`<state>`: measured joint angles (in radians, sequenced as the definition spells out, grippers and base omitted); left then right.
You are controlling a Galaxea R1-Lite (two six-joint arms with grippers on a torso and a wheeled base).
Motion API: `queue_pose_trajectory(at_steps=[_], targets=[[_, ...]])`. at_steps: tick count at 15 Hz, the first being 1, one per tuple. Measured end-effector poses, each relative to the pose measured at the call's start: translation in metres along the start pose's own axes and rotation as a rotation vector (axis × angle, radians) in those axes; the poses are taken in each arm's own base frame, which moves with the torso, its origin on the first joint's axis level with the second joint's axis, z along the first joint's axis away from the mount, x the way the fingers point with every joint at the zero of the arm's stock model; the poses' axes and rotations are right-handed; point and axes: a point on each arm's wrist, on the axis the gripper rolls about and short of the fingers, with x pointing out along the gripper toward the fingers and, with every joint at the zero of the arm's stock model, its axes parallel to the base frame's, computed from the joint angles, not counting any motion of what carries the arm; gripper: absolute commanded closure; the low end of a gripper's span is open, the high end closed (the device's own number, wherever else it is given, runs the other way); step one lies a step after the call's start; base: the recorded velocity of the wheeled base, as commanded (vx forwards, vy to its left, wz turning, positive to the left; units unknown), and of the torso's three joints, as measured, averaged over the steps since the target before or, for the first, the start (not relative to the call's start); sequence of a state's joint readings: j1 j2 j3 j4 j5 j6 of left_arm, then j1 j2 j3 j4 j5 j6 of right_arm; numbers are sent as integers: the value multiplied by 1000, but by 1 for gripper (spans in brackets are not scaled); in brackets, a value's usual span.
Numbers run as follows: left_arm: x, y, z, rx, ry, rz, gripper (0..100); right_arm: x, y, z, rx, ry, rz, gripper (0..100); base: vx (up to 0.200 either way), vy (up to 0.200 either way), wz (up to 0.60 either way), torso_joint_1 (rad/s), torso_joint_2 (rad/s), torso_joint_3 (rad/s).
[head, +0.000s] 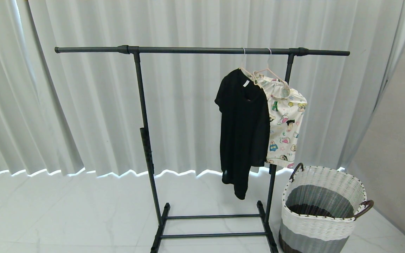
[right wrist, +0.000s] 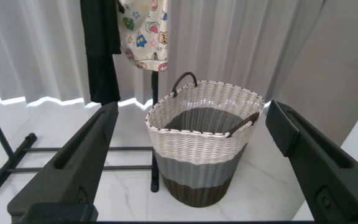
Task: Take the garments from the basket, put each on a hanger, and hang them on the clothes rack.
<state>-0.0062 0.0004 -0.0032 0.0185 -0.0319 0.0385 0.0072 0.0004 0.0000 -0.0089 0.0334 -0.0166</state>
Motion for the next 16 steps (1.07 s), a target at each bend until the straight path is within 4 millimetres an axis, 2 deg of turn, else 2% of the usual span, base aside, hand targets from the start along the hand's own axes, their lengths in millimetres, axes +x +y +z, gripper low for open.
queue_pose_trajectory(at_steps=[16], targets=[[0, 0, 0, 0, -2, 1, 0, 0, 0, 0, 0, 0, 0, 0, 0, 0, 0, 0, 0, 0]])
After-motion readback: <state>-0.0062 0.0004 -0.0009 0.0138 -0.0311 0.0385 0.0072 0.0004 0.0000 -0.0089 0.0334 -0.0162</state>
